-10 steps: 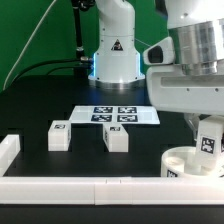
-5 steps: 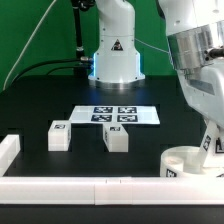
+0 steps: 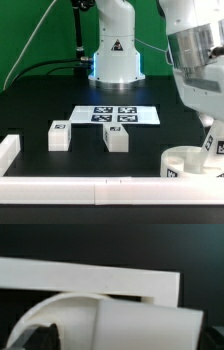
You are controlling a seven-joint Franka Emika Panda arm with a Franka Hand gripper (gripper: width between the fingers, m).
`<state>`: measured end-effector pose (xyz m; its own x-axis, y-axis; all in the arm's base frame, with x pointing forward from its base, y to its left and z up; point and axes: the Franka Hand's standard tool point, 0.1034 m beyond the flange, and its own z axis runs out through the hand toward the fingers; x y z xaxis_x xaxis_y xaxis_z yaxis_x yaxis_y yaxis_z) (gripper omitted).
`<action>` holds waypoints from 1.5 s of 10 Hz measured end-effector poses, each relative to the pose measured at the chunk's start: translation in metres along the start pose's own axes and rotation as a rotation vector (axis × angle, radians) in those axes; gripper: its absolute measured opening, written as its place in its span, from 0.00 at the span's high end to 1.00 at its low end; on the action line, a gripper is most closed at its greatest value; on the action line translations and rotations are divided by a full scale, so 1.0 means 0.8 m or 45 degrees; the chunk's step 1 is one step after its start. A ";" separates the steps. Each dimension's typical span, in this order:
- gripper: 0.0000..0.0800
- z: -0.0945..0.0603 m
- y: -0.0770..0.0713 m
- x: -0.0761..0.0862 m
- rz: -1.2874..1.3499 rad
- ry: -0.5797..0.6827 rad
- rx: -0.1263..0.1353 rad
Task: Assemble stool
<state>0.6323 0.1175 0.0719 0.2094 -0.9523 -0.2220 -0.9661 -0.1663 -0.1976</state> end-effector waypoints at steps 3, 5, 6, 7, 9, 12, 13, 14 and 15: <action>0.19 -0.031 0.002 -0.022 -0.504 -0.096 -0.099; 0.19 -0.029 0.002 -0.020 -0.708 -0.101 -0.095; 0.19 -0.029 0.003 -0.019 -0.783 -0.100 -0.095; 0.19 -0.031 0.003 -0.021 -0.975 -0.086 -0.125; 0.19 -0.034 -0.001 -0.026 -1.550 -0.014 -0.166; 0.19 -0.032 0.006 -0.010 -1.779 -0.040 -0.182; 0.19 -0.032 0.006 -0.009 -1.891 -0.047 -0.184; 0.19 -0.032 0.006 -0.007 -2.067 -0.047 -0.211; 0.19 -0.028 0.009 -0.007 -2.423 -0.058 -0.294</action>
Offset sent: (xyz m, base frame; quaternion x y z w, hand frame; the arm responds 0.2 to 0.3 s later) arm 0.0000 0.0000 0.0000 0.0000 0.0000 -0.1938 0.9810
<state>0.6211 0.1159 0.0933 0.8584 0.5065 0.0810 0.5115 -0.8570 -0.0630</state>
